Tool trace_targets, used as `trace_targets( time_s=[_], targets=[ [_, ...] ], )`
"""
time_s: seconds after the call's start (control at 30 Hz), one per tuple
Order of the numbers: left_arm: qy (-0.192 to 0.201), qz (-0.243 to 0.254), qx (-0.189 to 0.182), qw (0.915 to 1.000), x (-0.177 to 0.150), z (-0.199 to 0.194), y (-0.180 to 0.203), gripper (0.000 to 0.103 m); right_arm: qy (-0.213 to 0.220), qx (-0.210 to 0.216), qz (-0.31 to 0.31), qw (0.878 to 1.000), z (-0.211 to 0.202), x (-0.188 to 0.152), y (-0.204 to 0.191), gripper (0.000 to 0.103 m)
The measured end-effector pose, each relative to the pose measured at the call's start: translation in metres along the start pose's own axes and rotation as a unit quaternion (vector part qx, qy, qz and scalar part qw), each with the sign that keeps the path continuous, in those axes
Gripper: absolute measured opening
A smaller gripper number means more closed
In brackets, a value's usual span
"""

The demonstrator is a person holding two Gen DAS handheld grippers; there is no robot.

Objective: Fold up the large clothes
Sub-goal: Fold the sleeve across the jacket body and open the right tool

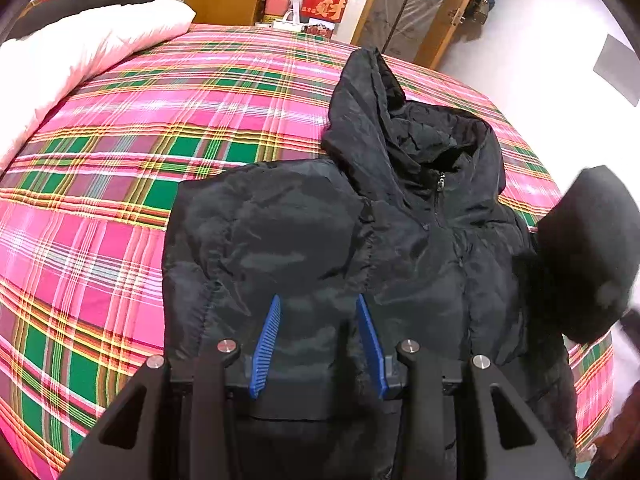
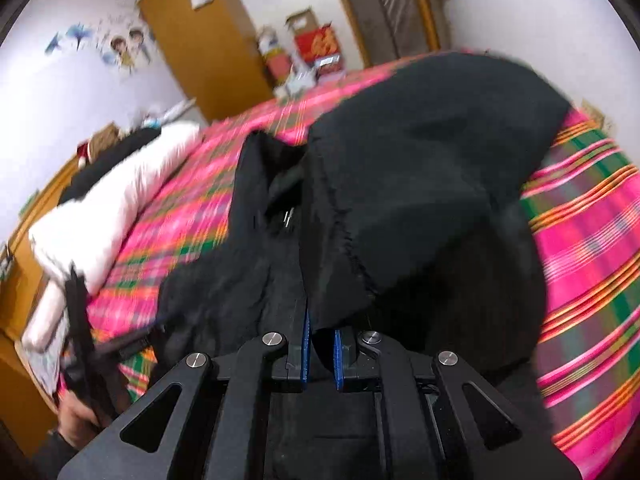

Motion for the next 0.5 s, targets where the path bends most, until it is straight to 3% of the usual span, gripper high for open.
trace_targets(
  time_s=[0.2, 0.27, 0.33, 0.4, 0.5],
  targets=[
    [-0.005, -0.010, -0.003, 0.9999, -0.001, 0.003, -0.003, 0.042, -0.052, 0.002, 0.011, 0.999, 0.048, -0.031, -0.001, 0.017],
    [-0.005, -0.013, -0.003, 0.9999, -0.002, 0.003, -0.004, 0.042, -0.061, 0.009, 0.013, 0.998, 0.057, -0.034, -0.004, 0.028],
    [-0.006, -0.014, -0.004, 0.9999, -0.002, 0.004, -0.004, 0.042, -0.066, 0.023, 0.010, 0.998, 0.061, -0.037, -0.011, 0.054],
    [-0.005, -0.017, -0.005, 0.9998, -0.001, 0.004, -0.004, 0.042, -0.068, 0.034, 0.000, 0.997, 0.059, -0.040, -0.019, 0.068],
    [-0.001, -0.027, -0.014, 0.9995, 0.000, 0.002, -0.005, 0.042, -0.066, 0.042, -0.027, 0.997, 0.051, -0.044, -0.034, 0.068]
  ],
)
Point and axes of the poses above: each gripper's, at about its wrist camera, not at the fingertips, and z roughly the way its jaws point, y to its right, x to its top, the point moved 8 cm from there along z, roughly the way its jaws point, and after that the axes turned 11 degrees about z, right-handed, at the moved point
